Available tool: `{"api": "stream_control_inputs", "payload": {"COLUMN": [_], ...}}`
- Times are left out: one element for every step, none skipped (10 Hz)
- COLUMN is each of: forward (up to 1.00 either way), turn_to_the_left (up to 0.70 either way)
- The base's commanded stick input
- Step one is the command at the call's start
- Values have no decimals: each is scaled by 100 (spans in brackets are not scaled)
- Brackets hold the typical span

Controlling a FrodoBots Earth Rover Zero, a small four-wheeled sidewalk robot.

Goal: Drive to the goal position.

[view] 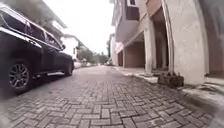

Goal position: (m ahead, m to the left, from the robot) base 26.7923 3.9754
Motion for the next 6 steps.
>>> {"api": "stream_control_inputs", "payload": {"forward": [50, 50, 50, 50, 50, 50], "turn_to_the_left": [0, 0, 0, 0, 5, 29]}}
